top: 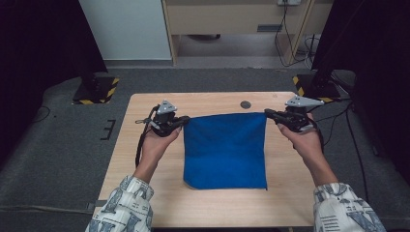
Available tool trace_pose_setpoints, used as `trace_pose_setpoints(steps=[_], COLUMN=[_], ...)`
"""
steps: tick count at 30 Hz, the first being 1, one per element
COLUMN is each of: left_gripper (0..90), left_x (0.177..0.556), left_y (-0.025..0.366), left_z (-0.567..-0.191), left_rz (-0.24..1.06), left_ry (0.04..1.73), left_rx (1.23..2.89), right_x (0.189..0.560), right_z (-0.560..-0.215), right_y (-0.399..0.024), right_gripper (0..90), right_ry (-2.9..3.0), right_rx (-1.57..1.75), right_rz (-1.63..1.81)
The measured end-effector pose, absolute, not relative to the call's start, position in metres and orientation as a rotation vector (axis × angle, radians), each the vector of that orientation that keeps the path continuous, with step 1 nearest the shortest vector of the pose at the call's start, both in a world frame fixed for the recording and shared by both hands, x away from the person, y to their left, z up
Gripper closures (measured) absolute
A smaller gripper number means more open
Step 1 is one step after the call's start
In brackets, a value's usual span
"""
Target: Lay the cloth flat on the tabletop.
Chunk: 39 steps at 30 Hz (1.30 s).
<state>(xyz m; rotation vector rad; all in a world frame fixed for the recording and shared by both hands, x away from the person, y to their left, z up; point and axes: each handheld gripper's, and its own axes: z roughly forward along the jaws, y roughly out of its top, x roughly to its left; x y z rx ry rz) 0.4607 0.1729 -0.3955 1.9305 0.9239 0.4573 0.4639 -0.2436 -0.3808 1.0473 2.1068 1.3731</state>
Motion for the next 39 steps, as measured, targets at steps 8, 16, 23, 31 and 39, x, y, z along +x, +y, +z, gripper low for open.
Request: trace_pose_setpoints(steps=[8, 16, 23, 31, 39], left_gripper=[86.5, 90.0, 90.0, 90.0, 89.2], left_x=[0.48, 0.487, 0.488, 0.481, 0.468], left_y=[0.173, 0.166, 0.161, 0.158, 0.161], left_z=[-0.406, -0.412, -0.42, -0.423, -0.429], left_rz=[0.488, 0.481, 0.466, 0.461, 0.443], left_ry=[0.955, 0.956, 0.964, 0.952, 0.932], left_rx=[1.922, 1.943, 1.957, 1.977, 1.977], right_x=[0.479, 0.483, 0.493, 0.507, 0.516], right_z=[-0.393, -0.399, -0.411, -0.418, -0.425], right_y=[-0.246, -0.244, -0.244, -0.249, -0.248], right_gripper=[90.0, 90.0, 89.9, 89.9, 89.8], right_ry=[2.105, 2.121, 2.146, 2.17, 2.177], right_rx=[1.086, 1.098, 1.129, 1.18, 1.212], right_rz=[1.351, 1.333, 1.267, 1.18, 1.133])
